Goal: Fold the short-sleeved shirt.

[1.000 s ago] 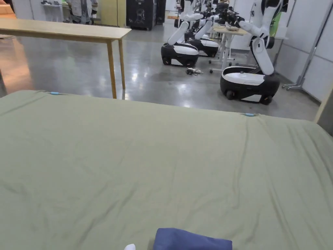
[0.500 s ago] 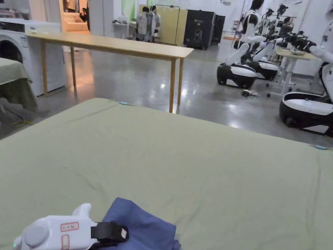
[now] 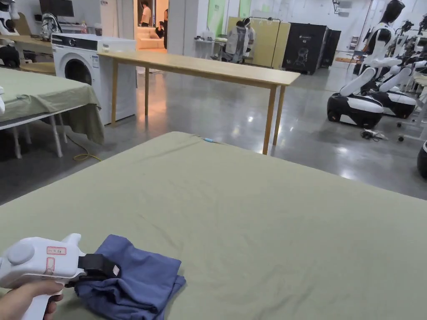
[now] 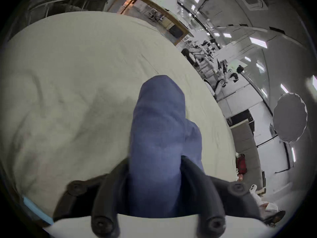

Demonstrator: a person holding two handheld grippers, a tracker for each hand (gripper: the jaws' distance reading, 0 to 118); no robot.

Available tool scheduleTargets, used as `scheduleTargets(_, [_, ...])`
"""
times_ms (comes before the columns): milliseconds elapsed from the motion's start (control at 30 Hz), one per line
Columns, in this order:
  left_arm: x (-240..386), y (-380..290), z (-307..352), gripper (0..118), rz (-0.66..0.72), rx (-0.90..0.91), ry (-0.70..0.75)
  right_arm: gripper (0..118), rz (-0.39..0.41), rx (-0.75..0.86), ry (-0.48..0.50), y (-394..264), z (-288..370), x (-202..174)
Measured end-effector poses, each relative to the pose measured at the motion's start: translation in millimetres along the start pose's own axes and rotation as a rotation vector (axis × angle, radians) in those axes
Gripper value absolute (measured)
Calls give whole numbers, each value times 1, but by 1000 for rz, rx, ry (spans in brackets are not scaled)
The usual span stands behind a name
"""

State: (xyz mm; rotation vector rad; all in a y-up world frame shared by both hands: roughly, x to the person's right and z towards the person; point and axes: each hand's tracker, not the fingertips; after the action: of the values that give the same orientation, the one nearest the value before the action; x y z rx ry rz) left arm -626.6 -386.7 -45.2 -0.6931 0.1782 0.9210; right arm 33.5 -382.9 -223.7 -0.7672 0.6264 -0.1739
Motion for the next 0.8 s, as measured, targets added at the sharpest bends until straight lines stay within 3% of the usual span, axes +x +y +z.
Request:
scheduleTargets(33, [-13,5,-2,76,2,17,-12,6,0,0,-2,1,1,0])
scheduleTargets(67, [-12,5,4,100,2,18,-14,6,-1,-1,2,2,2,0])
scheduleTargets(100, [-9,5,12,109,-3,45,-20,6,-1,-1,6,3,3,2])
scheduleTargets(200, [12,10,39,108,-41,90,61,7,11,20,6,7,14,4])
scheduleTargets(367, [89,16,66,108,-264,248,31,7,34,76,-20,30,39,17])
scheduleTargets(400, [119,8,64,106,-307,267,7,7,49,99,-42,39,45,21])
scheduleTargets(433, [160,-10,64,95,-371,296,3,7,64,122,-72,51,52,24])
scheduleTargets(467, [196,-23,60,77,-433,324,10,7,80,148,-93,63,59,28])
scheduleTargets(533, [260,-48,44,21,-544,347,24,7,107,209,-134,90,77,32])
scheduleTargets(600, [329,-86,21,19,-678,424,79,7,140,280,-186,117,90,37])
scheduleTargets(733, [432,-149,-20,19,-782,502,72,7,251,391,-302,164,113,43])
scheduleTargets(800, [470,-181,-36,18,-838,578,154,8,291,428,-301,180,113,60])
